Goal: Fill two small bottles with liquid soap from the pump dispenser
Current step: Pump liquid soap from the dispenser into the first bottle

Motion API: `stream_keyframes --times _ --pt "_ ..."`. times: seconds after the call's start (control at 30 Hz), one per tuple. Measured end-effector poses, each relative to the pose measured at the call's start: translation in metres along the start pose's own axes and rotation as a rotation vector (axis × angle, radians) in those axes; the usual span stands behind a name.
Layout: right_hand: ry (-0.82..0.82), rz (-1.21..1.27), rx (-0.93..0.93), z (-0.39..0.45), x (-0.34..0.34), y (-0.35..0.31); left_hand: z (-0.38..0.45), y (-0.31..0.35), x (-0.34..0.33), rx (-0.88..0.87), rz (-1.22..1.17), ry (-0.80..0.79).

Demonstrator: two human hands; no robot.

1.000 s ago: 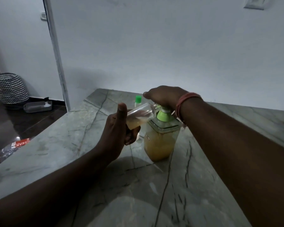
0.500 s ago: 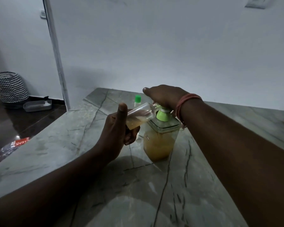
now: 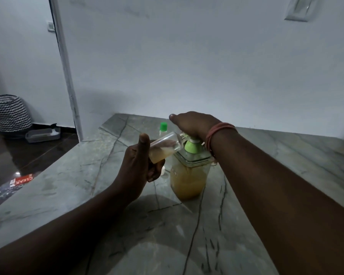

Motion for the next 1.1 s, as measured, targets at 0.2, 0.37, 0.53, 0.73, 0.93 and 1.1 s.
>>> stream_keyframes --times 0.2,0.37,0.53,0.73,0.93,1.1 --pt "-0.164 -0.071 -0.022 -0.003 0.004 -0.008 0.0 -0.002 0.0 0.017 0.007 -0.006" --pt "-0.05 0.081 -0.035 0.004 -0.007 0.007 0.003 -0.007 0.008 0.031 -0.013 0.035" --pt "-0.04 0.048 -0.042 0.009 -0.005 0.009 0.004 -0.006 0.004 0.047 -0.053 0.021" --pt "-0.04 0.508 -0.108 0.003 0.005 0.014 0.002 -0.009 0.003 0.077 -0.06 0.005" --pt "0.077 0.131 -0.029 0.011 0.003 0.01 0.003 -0.015 0.006 0.077 -0.074 0.019" --pt "0.022 0.019 -0.055 0.014 0.002 0.008 0.005 -0.01 0.007 0.056 -0.041 0.022"
Point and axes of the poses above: each hand's wrist, its own z-axis towards the middle knuckle, its own x-axis out of the back of the hand, y = z × x, the point moved 7 cm from there along z, towards the middle knuckle, and after that the axes turned 10 degrees about x, right-handed, at the moved point
